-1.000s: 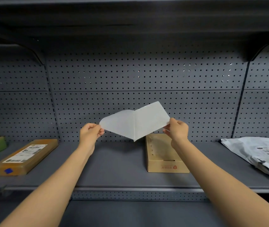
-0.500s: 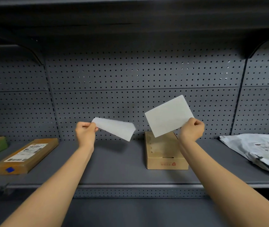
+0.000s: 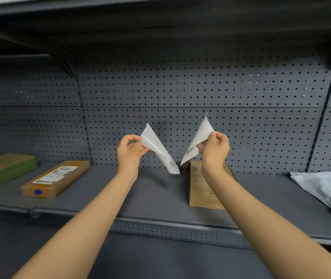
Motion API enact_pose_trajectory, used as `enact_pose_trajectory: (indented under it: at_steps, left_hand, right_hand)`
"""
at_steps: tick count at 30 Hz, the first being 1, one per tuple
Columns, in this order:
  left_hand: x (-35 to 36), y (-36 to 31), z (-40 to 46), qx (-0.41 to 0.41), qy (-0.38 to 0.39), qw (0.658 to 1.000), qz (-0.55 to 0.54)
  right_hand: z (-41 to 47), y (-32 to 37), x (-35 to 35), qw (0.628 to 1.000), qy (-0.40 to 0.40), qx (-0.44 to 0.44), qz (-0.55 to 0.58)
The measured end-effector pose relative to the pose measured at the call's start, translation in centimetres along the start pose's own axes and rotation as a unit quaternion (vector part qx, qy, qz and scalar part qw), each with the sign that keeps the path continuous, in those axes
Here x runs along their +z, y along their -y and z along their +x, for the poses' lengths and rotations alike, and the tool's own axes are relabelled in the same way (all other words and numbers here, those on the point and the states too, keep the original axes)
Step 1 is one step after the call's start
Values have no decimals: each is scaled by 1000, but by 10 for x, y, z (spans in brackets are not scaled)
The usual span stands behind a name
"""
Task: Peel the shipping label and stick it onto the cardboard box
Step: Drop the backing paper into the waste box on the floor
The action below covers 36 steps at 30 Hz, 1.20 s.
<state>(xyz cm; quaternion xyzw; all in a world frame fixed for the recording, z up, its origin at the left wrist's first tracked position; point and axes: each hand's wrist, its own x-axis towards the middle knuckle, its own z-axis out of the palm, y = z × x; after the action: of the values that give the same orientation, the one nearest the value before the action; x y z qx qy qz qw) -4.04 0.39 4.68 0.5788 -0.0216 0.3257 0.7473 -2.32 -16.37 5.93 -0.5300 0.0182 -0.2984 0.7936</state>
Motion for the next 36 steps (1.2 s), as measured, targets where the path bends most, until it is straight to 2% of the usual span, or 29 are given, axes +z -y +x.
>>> enact_pose_trajectory:
  at_steps: [9, 14, 19, 27, 36]
  left_hand:
    - [-52, -40, -36, 51, -132, 988, 65]
    - [-96, -70, -85, 64, -243, 961, 111]
    - [-144, -91, -149, 87, -319, 933, 141]
    - [-219, -106, -255, 68, -435, 874, 207]
    - [-308, -79, -341, 5, -538, 817, 206]
  right_hand:
    - [-45, 8, 42, 983, 163, 61, 50]
    - [-98, 9, 49, 958, 253, 118, 62]
    - [-163, 10, 46, 923, 326, 189, 77]
    - [-281, -21, 39, 868, 423, 258, 42]
    - [-398, -73, 25, 802, 497, 330, -3]
